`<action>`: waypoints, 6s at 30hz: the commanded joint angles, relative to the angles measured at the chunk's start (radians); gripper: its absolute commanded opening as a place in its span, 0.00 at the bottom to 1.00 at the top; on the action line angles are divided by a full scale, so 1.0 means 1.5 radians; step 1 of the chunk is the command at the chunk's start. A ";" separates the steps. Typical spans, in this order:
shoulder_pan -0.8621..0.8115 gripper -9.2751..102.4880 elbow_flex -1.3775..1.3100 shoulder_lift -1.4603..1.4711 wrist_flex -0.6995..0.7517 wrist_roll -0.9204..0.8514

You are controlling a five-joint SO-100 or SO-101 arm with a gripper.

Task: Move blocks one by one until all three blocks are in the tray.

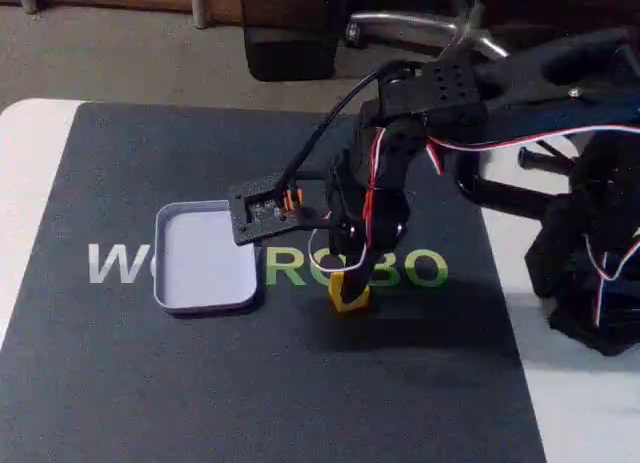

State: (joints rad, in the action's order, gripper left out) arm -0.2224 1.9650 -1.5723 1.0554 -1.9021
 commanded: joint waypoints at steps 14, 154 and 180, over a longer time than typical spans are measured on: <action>-0.058 0.27 0.163 -0.063 -0.153 -0.104; -0.048 0.24 -0.566 0.296 0.176 0.282; -0.222 0.25 0.036 -0.165 0.009 0.040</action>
State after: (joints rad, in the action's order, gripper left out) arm -0.5323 1.9773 -1.7579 1.0999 -1.8101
